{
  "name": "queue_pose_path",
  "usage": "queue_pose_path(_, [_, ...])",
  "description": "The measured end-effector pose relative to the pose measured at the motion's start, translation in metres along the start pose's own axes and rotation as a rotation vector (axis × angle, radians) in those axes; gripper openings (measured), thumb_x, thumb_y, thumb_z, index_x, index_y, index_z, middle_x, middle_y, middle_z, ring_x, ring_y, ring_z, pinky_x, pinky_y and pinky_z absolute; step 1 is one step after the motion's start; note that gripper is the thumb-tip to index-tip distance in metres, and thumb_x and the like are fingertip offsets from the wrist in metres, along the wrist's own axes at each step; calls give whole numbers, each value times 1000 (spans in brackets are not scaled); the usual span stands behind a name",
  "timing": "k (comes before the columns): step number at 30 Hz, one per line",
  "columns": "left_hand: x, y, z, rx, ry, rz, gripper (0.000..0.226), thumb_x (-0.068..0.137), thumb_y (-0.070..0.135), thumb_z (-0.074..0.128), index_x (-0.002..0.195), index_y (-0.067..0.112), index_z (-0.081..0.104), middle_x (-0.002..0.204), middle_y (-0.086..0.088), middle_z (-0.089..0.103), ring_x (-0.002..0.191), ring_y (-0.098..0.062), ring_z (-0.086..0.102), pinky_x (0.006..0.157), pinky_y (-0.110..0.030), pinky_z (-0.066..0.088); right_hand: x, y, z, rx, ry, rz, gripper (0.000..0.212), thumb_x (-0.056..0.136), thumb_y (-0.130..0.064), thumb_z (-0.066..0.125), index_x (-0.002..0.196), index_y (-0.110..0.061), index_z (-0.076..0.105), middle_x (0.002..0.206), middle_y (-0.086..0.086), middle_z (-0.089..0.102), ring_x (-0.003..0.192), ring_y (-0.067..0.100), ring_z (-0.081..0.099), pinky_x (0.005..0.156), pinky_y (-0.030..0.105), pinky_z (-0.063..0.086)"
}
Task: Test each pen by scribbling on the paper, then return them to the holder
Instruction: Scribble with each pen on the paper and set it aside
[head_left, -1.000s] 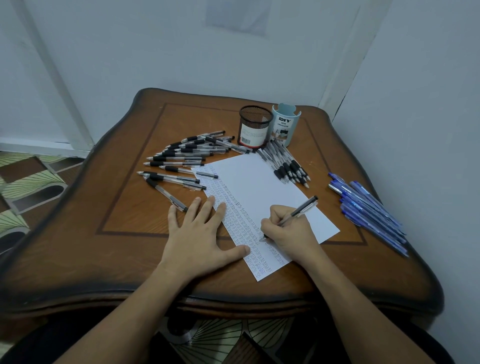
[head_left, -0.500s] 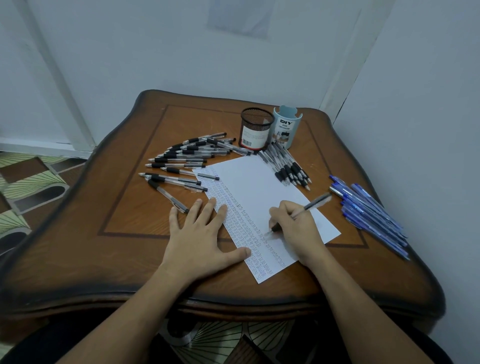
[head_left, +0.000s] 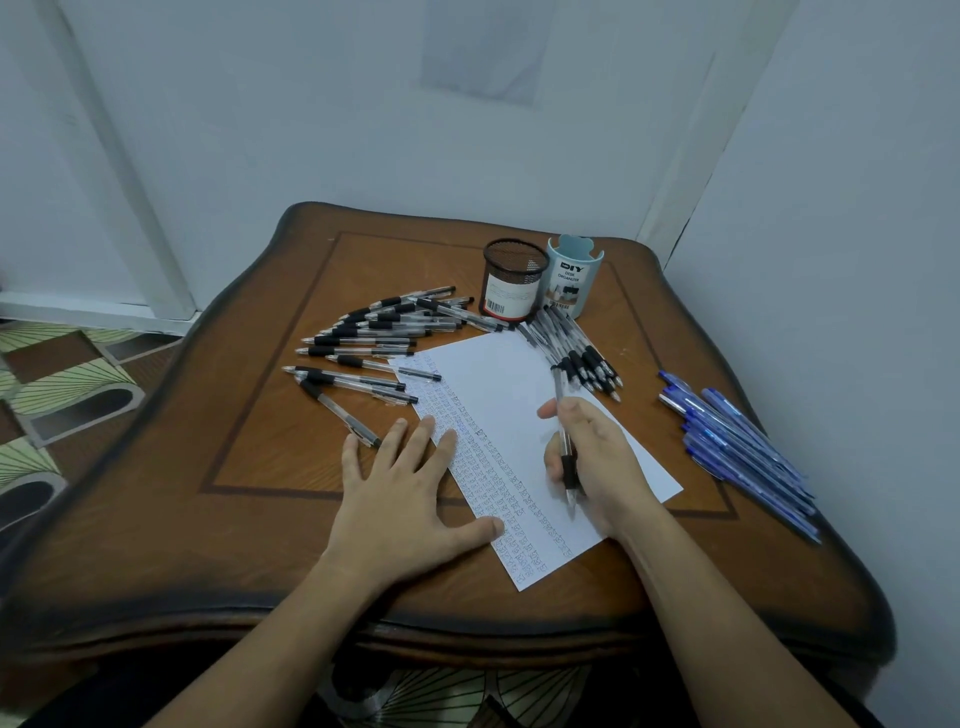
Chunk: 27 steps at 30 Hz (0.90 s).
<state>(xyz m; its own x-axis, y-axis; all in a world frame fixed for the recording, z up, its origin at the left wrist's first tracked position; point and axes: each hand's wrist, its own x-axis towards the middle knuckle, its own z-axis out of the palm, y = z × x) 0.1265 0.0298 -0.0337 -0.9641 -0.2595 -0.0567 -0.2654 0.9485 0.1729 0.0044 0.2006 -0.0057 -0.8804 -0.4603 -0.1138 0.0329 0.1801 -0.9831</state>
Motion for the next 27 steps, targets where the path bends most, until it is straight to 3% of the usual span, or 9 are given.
queue_pose_path(3, [0, 0, -1, 5, -10, 2, 115, 57, 99, 0, 155, 39, 0, 164, 10, -10, 150, -17, -13, 114, -61, -12, 1, -4, -3, 117, -44, 30, 30, 106, -40, 36, 100, -22, 59, 57, 5, 55, 45, 15, 43, 39, 23, 30])
queue_pose_path(7, [0, 0, -1, 7, -9, 2, 114, 58, 99, 1, 155, 39, -1, 164, 9, -10, 150, -17, -13, 115, -61, -12, 4, -7, -6, 188, -72, 83, 22, 105, -39, 42, 100, -25, 58, 61, 6, 56, 44, 11, 44, 40, 25, 26])
queue_pose_path(13, [0, -1, -3, 10, -17, 10, 112, 60, 99, 2, 155, 40, -2, 164, 9, -13, 150, -17, -15, 114, -61, -14, 18, -17, -8, 90, -56, 161, 22, 105, -21, 45, 117, -27, 63, 70, 5, 63, 69, 22, 41, 47, 28, 28])
queue_pose_path(16, [1, -2, -3, 8, -30, 11, 108, 65, 99, 8, 155, 40, -4, 163, 10, -15, 149, -17, -17, 114, -61, -15, 40, -28, -17, -88, 12, 63, 31, 99, -8, 52, 125, -22, 62, 73, 2, 69, 64, 20, 44, 48, 28, 34])
queue_pose_path(20, [0, -2, -4, -11, -37, 15, 106, 69, 98, 15, 155, 39, -5, 163, 10, -16, 149, -17, -18, 114, -61, -16, 77, -45, -33, -484, 182, -146, 36, 94, -14, 64, 130, -17, 61, 87, 3, 72, 60, 13, 56, 54, 22, 42])
queue_pose_path(24, [-1, -1, -5, -16, -36, 12, 105, 69, 98, 14, 155, 40, -6, 162, 11, -18, 149, -16, -20, 113, -61, -17, 106, -56, -40, -748, 228, -126, 32, 95, -17, 65, 126, -10, 64, 116, 7, 66, 95, 17, 55, 82, 28, 41])
queue_pose_path(27, [-2, 0, -6, -20, -40, 10, 104, 70, 97, 15, 154, 40, -7, 162, 12, -19, 148, -15, -21, 113, -60, -17, 118, -53, -38, -821, 226, -66, 25, 96, -12, 65, 118, -2, 68, 113, 12, 66, 95, 22, 55, 82, 30, 42])
